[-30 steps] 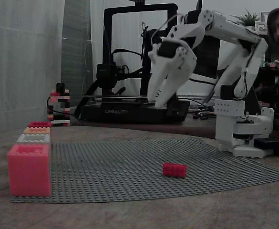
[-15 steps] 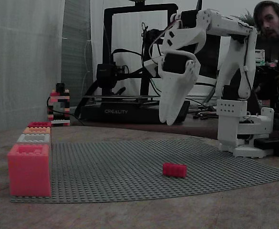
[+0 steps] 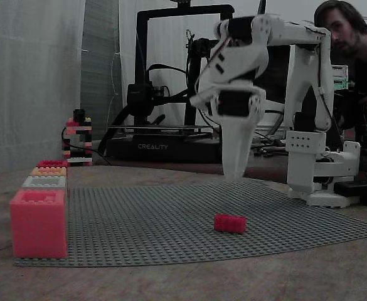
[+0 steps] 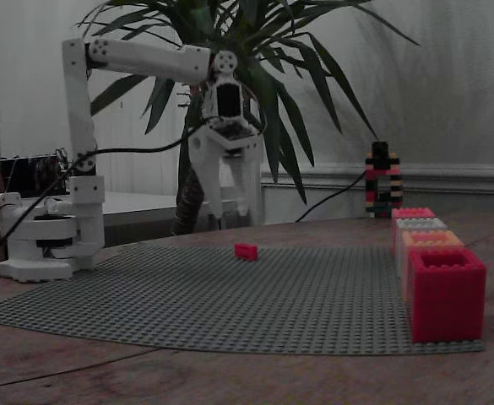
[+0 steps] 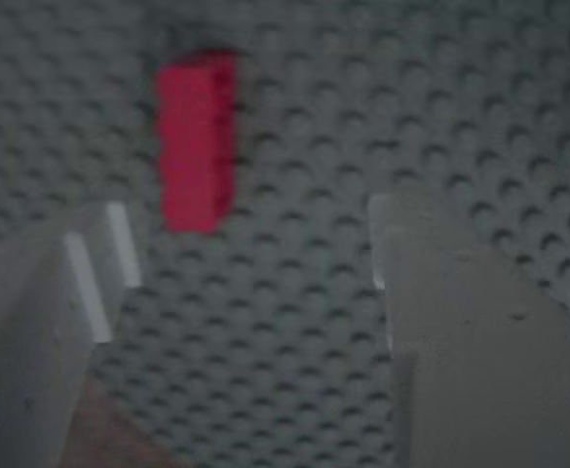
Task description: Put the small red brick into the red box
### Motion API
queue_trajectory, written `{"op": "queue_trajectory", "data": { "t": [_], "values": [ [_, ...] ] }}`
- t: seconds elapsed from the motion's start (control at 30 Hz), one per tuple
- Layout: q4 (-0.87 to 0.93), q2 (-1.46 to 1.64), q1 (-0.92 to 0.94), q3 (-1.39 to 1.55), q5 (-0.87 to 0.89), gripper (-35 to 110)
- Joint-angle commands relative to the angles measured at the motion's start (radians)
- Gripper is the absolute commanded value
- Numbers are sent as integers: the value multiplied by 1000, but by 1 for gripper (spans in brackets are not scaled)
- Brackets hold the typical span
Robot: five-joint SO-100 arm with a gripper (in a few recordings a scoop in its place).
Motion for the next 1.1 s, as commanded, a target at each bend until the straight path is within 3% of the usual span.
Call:
{"op": "queue_trajectory", "data": {
  "t": [0.0,0.4,1.07],
  "values": [
    [-9,-6,-23,-34,-6,22],
    [-150,-67,-23,-3,-2,24],
    [-199,-143,-61,5,23,24]
  ]
}}
